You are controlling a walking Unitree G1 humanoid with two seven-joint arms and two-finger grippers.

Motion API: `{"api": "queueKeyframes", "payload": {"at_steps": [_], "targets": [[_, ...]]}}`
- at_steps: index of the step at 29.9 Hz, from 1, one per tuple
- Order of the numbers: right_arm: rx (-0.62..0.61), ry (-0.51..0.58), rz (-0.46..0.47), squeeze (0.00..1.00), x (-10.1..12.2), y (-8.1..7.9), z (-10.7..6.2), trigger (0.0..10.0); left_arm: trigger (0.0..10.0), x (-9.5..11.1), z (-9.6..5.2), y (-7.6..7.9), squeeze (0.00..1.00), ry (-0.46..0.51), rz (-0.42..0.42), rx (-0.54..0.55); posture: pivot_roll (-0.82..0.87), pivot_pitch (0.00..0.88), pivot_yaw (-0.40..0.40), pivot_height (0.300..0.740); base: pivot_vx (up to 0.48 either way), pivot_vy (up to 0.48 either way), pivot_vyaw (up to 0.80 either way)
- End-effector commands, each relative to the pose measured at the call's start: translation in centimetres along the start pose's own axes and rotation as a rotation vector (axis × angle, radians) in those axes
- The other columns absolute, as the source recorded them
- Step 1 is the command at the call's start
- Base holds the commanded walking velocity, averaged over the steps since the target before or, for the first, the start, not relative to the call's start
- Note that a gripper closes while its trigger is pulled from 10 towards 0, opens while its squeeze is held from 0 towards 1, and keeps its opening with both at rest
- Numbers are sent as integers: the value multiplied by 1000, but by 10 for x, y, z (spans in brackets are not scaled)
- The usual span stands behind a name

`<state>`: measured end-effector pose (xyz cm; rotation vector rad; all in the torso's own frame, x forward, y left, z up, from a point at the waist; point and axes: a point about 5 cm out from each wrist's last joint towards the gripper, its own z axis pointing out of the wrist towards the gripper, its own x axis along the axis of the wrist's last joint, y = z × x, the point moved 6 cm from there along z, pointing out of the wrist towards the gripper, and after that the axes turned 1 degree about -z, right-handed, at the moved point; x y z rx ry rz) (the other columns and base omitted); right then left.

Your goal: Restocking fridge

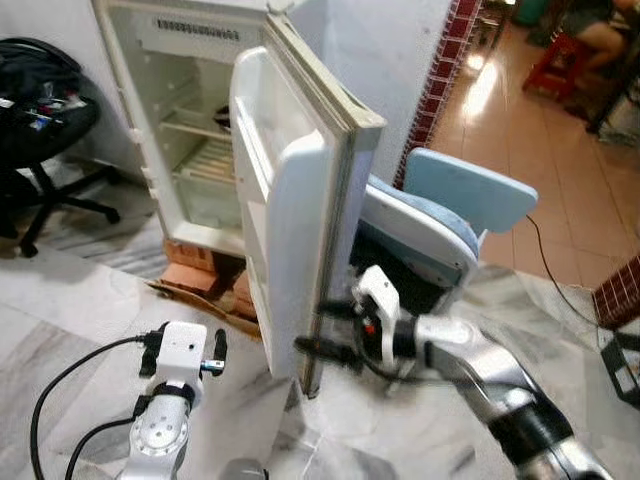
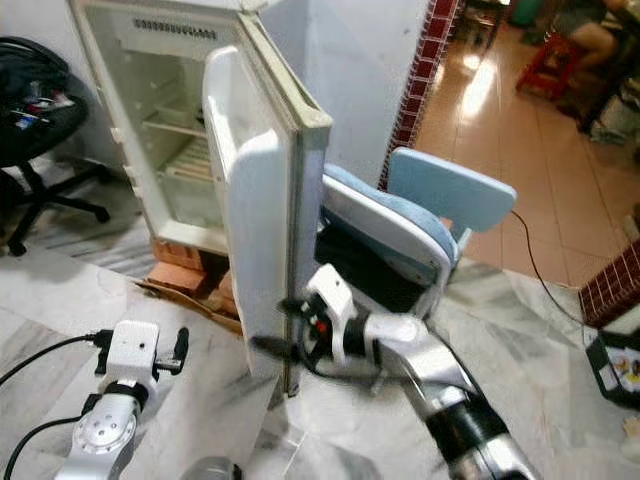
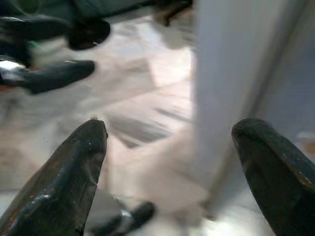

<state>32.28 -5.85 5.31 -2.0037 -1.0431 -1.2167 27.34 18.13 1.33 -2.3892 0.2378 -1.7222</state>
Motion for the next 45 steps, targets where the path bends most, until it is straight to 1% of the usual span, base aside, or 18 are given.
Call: {"api": "queueKeyframes", "payload": {"at_steps": [1, 2, 4, 8, 10, 11, 13, 14, 16, 17, 18, 20, 23, 28, 32, 35, 37, 45], "targets": [[-160, -74, -125, 0, -4, 32, -2, 10000, 10000, 1, 2, 3, 0, 2, 10, -12, 176, 0, -46, 740, 0, 0, 0], [-274, -92, -171, 0, 0, 55, -4, 10000, 10000, 1, 2, 3, 0, 1, 11, -14, 179, 0, -48, 740, 0, 0, 0], [-416, -53, -194, 0, 21, 81, -7, 10000, 10000, 1, 2, 3, 0, -1, 13, -15, 184, 0, -51, 740, 0, 0, 0], [-454, 83, -169, 0, 56, 85, -1, 10000, 10000, 0, 2, 4, 0, -2, 13, -16, 188, 0, -55, 740, 0, 0, 0], [-367, 224, -83, 0, 80, 69, 7, 10000, 10000, 0, 3, 4, 0, -2, 12, -17, 188, 0, -55, 740, 0, 0, 0], [-171, 395, 23, 0, 108, 36, 15, 10000, 10000, 0, 3, 5, 0, -1, 11, -20, 187, 0, -55, 740, 0, 0, 0], [-94, 455, 55, 0, 118, 23, 15, 10000, 10000, 0, 3, 5, 0, -1, 11, -21, 187, 0, -55, 740, 0, 0, 0], [172, 610, 133, 0, 144, -22, 5, 10000, 10000, 1, 3, 6, 0, 0, 11, -25, 185, 0, -54, 740, 0, 0, 0], [172, 610, 133, 0, 144, -22, 5, 10000, 10000, 1, 3, 6, 0, 0, 11, -25, 185, 0, -54, 740, 0, 0, 0], [355, 671, 147, 0, 154, -56, -6, 10000, 10000, 1, 3, 7, 0, 1, 12, -30, 180, 0, -52, 740, 0, 0, 0], [394, 668, 135, 0, 151, -67, -7, 10000, 10000, 1, 3, 7, 0, 1, 12, -32, 179, 0, -52, 740, 0, 0, 0], [372, 648, 115, 0, 145, -68, -2, 10000, 10000, 1, 4, 8, 0, 1, 13, -34, 176, 0, -51, 740, 0, 0, 0], [147, 532, 105, 0, 109, -40, 19, 10000, 10000, 3, 5, 9, 0, 8, 12, -34, 175, 0, -51, 740, 0, 0, 0], [-125, 484, 93, 0, 83, -3, 17, 10000, 10000, 13, 8, 3, 0, 41, 0, -6, 166, 0, -53, 740, 0, 0, 0], [-371, 500, 107, 0, 69, 22, -8, 10000, 10000, 38, 11, -10, 0, 121, -6, 52, 164, 0, -54, 740, 0, 323, 0], [-424, 508, 121, 0, 66, 27, -16, 10000, 10000, 43, 12, -12, 0, 143, -10, 68, 158, 0, -59, 740, 0, 471, 0], [-603, 476, 122, 0, 46, 46, -35, 10000, 10000, 52, 13, -11, 0, 184, -55, 80, 147, 0, -55, 740, 0, 448, 0], [-814, 397, 168, 0, 4, 63, -57, 10000, 10000, 63, 13, -11, 0, 226, -54, 78, 133, 0, -49, 740, 0, 438, 0]]}}
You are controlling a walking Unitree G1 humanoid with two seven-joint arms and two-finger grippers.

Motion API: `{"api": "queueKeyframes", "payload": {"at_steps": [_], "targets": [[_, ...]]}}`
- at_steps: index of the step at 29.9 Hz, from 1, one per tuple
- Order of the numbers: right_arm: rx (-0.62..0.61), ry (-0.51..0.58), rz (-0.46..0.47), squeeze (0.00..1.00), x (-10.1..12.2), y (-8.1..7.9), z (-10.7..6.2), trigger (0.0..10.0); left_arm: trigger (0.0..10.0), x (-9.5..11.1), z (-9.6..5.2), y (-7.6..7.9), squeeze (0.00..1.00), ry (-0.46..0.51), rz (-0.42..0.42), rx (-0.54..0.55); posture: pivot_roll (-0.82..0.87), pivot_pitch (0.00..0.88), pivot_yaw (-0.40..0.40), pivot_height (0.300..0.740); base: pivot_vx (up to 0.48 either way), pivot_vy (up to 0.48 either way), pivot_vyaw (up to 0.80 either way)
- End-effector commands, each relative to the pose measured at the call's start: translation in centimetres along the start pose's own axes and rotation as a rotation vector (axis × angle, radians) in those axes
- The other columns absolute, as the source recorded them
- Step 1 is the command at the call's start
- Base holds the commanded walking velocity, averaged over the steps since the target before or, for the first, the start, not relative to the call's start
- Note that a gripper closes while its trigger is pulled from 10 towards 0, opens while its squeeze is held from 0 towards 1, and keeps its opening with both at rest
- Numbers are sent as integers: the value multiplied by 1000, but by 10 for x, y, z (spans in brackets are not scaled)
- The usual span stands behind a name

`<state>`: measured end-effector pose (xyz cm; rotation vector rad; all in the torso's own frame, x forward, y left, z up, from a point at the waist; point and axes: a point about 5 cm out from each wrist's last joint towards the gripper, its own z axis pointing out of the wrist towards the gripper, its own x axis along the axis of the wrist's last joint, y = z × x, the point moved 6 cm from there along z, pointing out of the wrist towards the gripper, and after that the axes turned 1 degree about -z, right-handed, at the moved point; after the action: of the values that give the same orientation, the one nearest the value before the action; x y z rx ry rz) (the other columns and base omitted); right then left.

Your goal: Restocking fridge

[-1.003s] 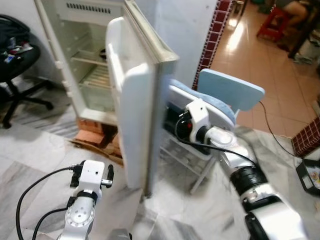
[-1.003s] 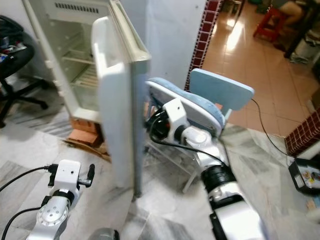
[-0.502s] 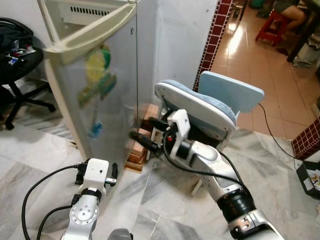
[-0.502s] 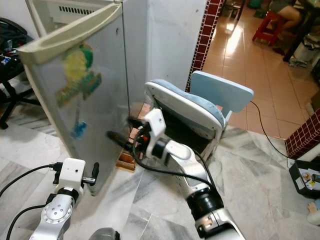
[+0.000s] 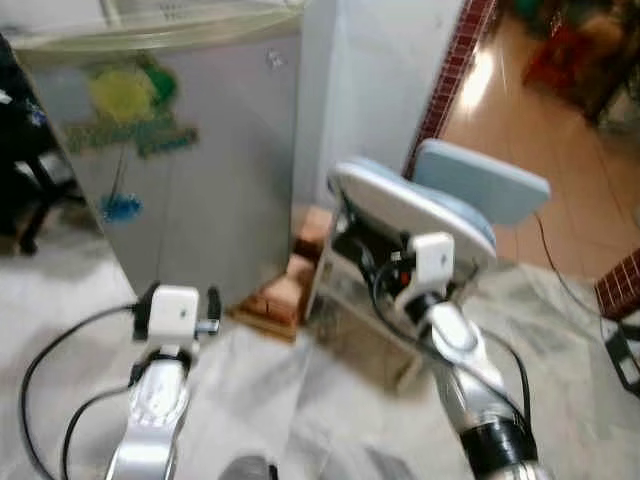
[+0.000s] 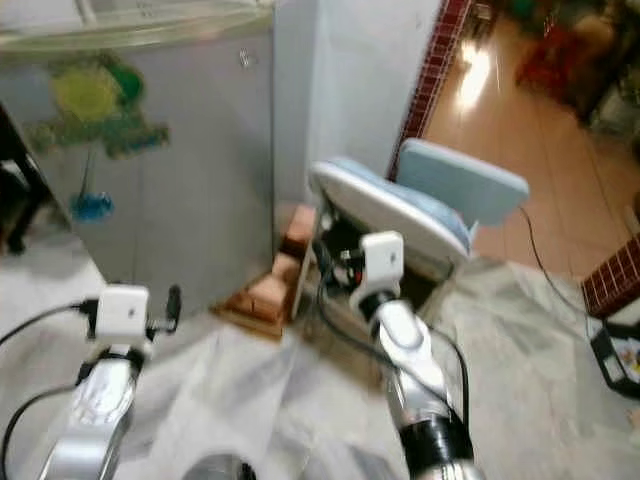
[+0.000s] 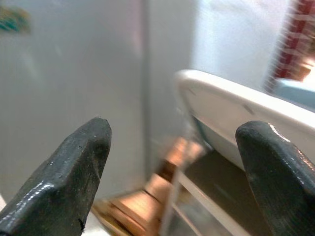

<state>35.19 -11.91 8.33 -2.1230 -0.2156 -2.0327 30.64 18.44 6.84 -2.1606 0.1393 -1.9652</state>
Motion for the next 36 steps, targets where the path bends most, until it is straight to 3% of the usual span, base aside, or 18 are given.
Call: {"api": "queueKeyframes", "payload": {"at_steps": [1, 7, 15, 29, 36], "targets": [[-82, -32, -3, 0, -10, 20, -6, 10000, 10000, 2, -1, 5, 0, 9, -15, -9, 133, 0, -49, 740, 0, 428, 0], [-178, -62, 5, 0, -20, 37, -14, 10000, 10000, -2, -6, 16, 0, -2, -31, -74, 128, 0, -44, 740, 0, 424, 0], [-191, -71, 4, 0, -24, 39, -15, 10000, 10000, -1, -4, 23, 0, -5, -67, -110, 123, 0, -40, 740, 0, 424, -413], [-189, -70, 5, 0, -27, 35, -15, 10000, 10000, 11, 1, 16, 0, 34, -65, -122, 116, 0, -26, 740, 0, 423, -663], [-201, -76, 5, 0, -28, 42, -15, 10000, 10000, 6, -3, 32, 0, 18, -61, -161, 112, 0, -31, 740, -239, 398, -411]]}}
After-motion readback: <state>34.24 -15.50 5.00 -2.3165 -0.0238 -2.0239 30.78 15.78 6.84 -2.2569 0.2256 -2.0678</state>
